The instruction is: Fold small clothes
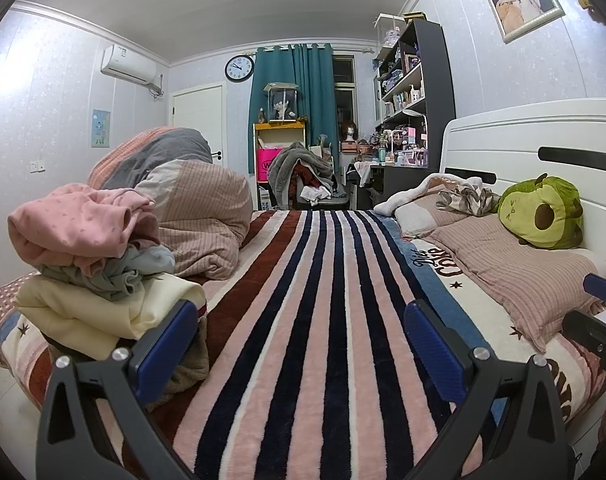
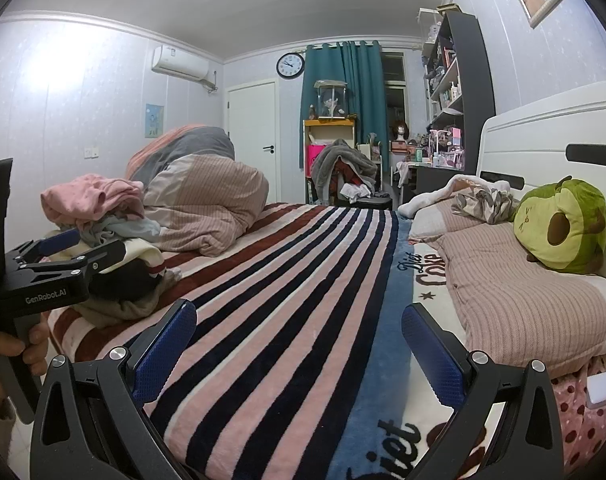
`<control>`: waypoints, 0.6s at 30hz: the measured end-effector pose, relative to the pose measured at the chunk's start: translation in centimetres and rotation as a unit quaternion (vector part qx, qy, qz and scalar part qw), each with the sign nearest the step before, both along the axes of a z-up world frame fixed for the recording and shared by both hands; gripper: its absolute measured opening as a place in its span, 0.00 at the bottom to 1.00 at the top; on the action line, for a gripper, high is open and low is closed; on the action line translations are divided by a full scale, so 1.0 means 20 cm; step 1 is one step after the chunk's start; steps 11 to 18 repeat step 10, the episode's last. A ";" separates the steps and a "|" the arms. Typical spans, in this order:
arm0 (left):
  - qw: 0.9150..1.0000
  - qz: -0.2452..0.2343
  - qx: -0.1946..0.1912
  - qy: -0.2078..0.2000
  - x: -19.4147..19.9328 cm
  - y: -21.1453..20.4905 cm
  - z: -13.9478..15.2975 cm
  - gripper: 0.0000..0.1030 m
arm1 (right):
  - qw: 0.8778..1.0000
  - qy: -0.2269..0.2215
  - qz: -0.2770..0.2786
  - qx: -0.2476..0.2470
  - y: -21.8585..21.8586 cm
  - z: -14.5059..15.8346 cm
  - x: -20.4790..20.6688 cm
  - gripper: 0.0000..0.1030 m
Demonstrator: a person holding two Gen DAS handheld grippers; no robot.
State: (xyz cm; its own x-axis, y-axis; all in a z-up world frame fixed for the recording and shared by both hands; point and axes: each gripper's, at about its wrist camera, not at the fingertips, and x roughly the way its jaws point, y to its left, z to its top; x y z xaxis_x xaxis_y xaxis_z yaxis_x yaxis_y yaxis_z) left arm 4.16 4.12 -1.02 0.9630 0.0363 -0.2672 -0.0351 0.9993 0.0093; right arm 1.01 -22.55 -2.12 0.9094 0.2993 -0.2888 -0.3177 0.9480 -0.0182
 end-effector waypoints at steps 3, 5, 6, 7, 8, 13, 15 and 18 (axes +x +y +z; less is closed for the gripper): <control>1.000 0.001 0.001 0.000 0.00 0.00 0.00 0.99 | 1.000 0.000 0.000 0.000 0.00 0.00 0.00 0.99; 1.000 0.001 0.002 0.000 0.00 0.01 0.00 0.99 | 1.000 0.000 0.000 -0.001 0.00 0.00 0.00 0.99; 1.000 0.000 0.002 0.000 0.00 0.01 0.00 0.99 | 1.000 0.000 0.000 0.000 0.00 0.00 0.00 0.99; 1.000 -0.001 0.003 -0.002 0.00 0.00 0.00 0.99 | 1.000 0.000 0.000 0.000 0.00 0.00 0.00 0.99; 1.000 0.001 0.005 -0.002 0.00 0.00 0.00 0.99 | 1.000 0.000 0.000 0.000 0.00 0.00 0.00 0.99; 1.000 0.003 0.008 -0.003 0.00 0.00 0.00 0.99 | 1.000 -0.001 -0.001 0.000 0.00 0.00 0.00 0.99; 1.000 0.003 0.008 -0.003 0.00 0.00 0.00 0.99 | 1.000 -0.001 -0.001 0.000 0.00 0.00 0.00 0.99; 1.000 0.003 0.008 -0.003 0.00 0.00 0.00 0.99 | 1.000 -0.001 -0.001 0.000 0.00 0.00 0.00 0.99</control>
